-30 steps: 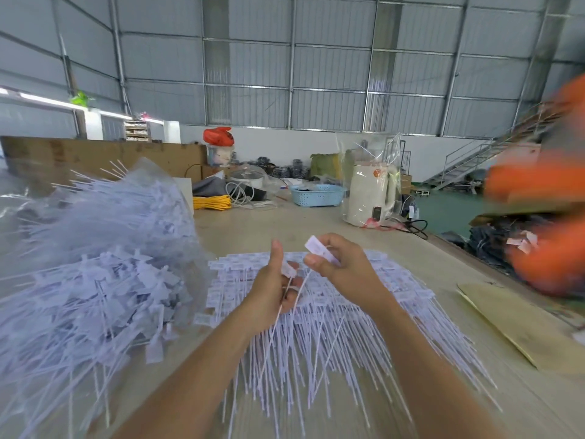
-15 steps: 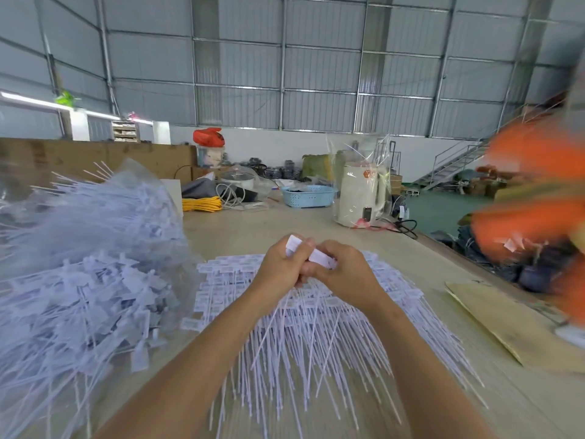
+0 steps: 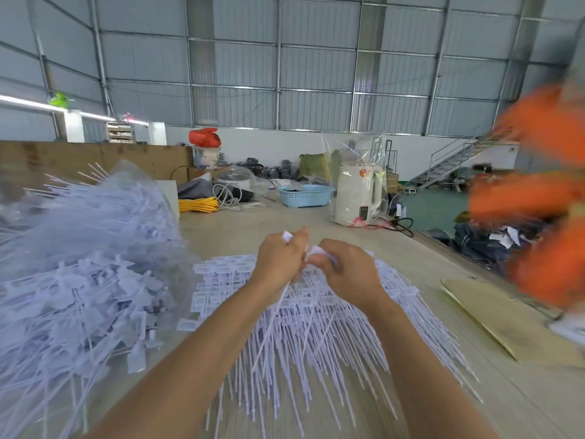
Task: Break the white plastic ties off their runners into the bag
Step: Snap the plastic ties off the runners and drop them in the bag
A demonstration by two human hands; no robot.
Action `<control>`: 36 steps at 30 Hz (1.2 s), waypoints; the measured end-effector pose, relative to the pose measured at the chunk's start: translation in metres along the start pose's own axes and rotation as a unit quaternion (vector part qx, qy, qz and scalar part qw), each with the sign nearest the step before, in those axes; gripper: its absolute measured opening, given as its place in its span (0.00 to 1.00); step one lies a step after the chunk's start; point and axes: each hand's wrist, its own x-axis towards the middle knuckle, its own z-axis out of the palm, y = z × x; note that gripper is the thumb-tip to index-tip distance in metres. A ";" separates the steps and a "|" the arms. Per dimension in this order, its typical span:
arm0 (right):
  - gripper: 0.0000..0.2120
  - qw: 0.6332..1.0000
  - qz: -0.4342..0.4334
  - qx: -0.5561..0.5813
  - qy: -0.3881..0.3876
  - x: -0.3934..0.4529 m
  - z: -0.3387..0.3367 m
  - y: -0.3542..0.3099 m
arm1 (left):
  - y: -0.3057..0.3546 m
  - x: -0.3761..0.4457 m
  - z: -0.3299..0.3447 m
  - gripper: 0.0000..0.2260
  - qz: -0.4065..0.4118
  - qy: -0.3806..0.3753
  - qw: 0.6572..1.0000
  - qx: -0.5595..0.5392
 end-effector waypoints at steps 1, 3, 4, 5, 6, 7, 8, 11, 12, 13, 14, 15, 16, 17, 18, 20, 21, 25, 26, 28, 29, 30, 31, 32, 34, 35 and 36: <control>0.14 0.999 0.028 -0.027 0.013 -0.002 -0.004 0.011 | 0.005 -0.002 -0.003 0.16 -0.030 -0.001 0.999 -0.030; 0.17 0.993 0.116 0.011 0.035 -0.006 -0.014 0.031 | 0.018 -0.004 -0.016 0.15 -0.042 -0.009 0.998 -0.039; 0.18 0.986 0.143 0.065 0.059 -0.007 -0.016 0.037 | 0.024 -0.004 -0.024 0.15 -0.029 -0.014 0.999 -0.034; 0.19 0.977 0.154 0.115 0.088 -0.007 -0.016 0.039 | 0.028 -0.003 -0.034 0.16 -0.018 -0.017 0.999 -0.028; 0.20 0.970 0.155 0.151 0.109 -0.005 -0.014 0.037 | 0.031 -0.003 -0.044 0.17 -0.013 -0.014 1.000 -0.017; 0.21 0.967 0.148 0.173 0.117 -0.004 -0.013 0.032 | 0.033 -0.002 -0.056 0.18 -0.011 -0.008 1.000 0.006; 0.21 0.966 0.140 0.185 0.116 -0.002 -0.011 0.028 | 0.031 -0.001 -0.070 0.19 -0.016 0.005 0.999 0.046; 0.21 0.961 0.147 0.201 0.122 -0.005 -0.008 0.029 | 0.017 0.002 -0.126 0.17 -0.047 0.070 0.969 0.234; 0.21 0.958 0.148 0.210 0.130 -0.007 -0.009 0.032 | 0.010 0.001 -0.147 0.16 -0.057 0.083 0.950 0.294; 0.21 0.955 0.148 0.219 0.138 -0.008 -0.010 0.035 | 0.003 0.000 -0.168 0.18 -0.070 0.089 0.922 0.371; 0.20 0.951 0.150 0.227 0.146 -0.009 -0.010 0.037 | -0.005 -0.001 -0.188 0.23 -0.082 0.094 0.883 0.453; 0.21 0.947 0.155 0.237 0.153 -0.009 -0.010 0.038 | -0.012 -0.003 -0.208 0.25 -0.087 0.106 0.840 0.524; 0.22 0.940 0.164 0.252 0.162 -0.009 -0.008 0.040 | -0.018 -0.005 -0.225 0.25 -0.085 0.128 0.805 0.573; 0.23 0.929 0.179 0.274 0.173 -0.007 -0.006 0.041 | -0.023 -0.007 -0.240 0.24 -0.081 0.154 0.780 0.601; 0.23 0.916 0.197 0.300 0.182 -0.006 -0.004 0.042 | -0.028 -0.008 -0.253 0.23 -0.079 0.175 0.762 0.618; 0.20 0.894 0.229 0.337 0.186 -0.003 -0.001 0.042 | -0.034 -0.008 -0.267 0.22 -0.091 0.178 0.728 0.656; 0.18 0.889 0.239 0.344 0.182 -0.003 0.000 0.041 | -0.037 -0.007 -0.271 0.23 -0.102 0.168 0.707 0.679; 0.17 0.881 0.246 0.364 0.175 -0.006 -0.001 0.040 | -0.051 -0.003 -0.278 0.33 -0.131 0.175 0.658 0.720; 0.18 0.880 0.242 0.369 0.174 -0.007 -0.002 0.039 | -0.053 -0.002 -0.280 0.35 -0.128 0.184 0.657 0.719; 0.20 0.884 0.230 0.369 0.169 -0.009 -0.004 0.036 | -0.057 0.001 -0.281 0.38 -0.127 0.188 0.659 0.717; 0.20 0.888 0.222 0.366 0.169 -0.009 -0.005 0.035 | -0.057 0.002 -0.281 0.39 -0.132 0.185 0.661 0.715; 0.20 0.890 0.217 0.364 0.170 -0.009 -0.007 0.033 | -0.058 0.005 -0.282 0.39 -0.137 0.180 0.668 0.709; 0.20 0.890 0.211 0.365 0.175 -0.008 -0.009 0.032 | -0.059 0.008 -0.282 0.40 -0.143 0.172 0.683 0.696; 0.21 0.888 0.203 0.369 0.182 -0.007 -0.010 0.029 | -0.058 0.010 -0.283 0.40 -0.152 0.156 0.701 0.679; 0.21 0.886 0.185 0.373 0.206 -0.005 -0.014 0.026 | -0.052 0.014 -0.275 0.37 -0.161 0.094 0.713 0.676; 0.20 0.883 0.175 0.378 0.218 -0.004 -0.016 0.023 | -0.046 0.015 -0.269 0.33 -0.158 0.067 0.700 0.693; 0.20 0.879 0.167 0.384 0.227 -0.003 -0.018 0.019 | -0.040 0.015 -0.262 0.29 -0.146 0.046 0.680 0.717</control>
